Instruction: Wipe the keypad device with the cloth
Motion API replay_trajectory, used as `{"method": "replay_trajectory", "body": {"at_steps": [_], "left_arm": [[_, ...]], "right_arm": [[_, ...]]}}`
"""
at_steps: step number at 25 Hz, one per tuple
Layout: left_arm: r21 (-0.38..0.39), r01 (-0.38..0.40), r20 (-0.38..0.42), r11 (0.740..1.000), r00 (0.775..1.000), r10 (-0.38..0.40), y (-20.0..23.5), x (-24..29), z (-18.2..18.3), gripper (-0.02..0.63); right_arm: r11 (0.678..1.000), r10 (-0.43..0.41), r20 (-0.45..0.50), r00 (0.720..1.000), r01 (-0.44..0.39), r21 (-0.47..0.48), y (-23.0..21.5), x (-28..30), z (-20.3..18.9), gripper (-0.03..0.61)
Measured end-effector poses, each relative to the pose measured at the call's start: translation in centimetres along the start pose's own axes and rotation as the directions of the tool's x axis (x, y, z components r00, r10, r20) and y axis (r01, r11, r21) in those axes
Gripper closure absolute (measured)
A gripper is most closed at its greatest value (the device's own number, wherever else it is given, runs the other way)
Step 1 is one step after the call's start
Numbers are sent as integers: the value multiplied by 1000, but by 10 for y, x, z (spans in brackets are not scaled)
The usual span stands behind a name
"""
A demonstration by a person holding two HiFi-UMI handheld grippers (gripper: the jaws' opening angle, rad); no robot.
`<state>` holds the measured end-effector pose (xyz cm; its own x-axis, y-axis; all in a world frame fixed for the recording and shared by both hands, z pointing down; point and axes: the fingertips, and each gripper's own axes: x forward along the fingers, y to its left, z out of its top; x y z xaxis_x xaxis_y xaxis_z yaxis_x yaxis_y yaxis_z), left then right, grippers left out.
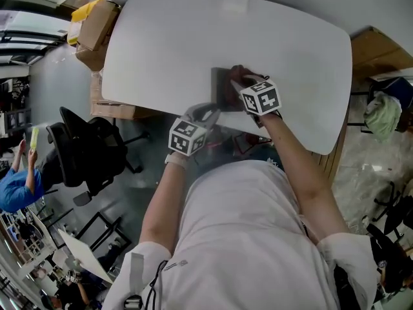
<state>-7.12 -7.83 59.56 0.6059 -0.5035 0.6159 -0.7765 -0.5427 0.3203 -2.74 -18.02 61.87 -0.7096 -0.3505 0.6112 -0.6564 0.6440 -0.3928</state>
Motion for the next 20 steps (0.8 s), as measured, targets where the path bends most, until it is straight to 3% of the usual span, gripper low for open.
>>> {"method": "replay_trajectory", "body": {"at_steps": [4,7,20], "left_arm": [[3,2,-1,1000,1000,-2,-1,-1,3,529],[1,4,0,1000,1000,-4,-2,-1,4,529],[-23,13,23,1000,1000,-12,0,-1,3,532]], "right_arm": [[998,51,62,997,-49,-37,28,4,32,521],[994,50,50,998,-45,-95,38,11,41,520],[991,-76,-30,997,72,-111,0,15,6,520]]}}
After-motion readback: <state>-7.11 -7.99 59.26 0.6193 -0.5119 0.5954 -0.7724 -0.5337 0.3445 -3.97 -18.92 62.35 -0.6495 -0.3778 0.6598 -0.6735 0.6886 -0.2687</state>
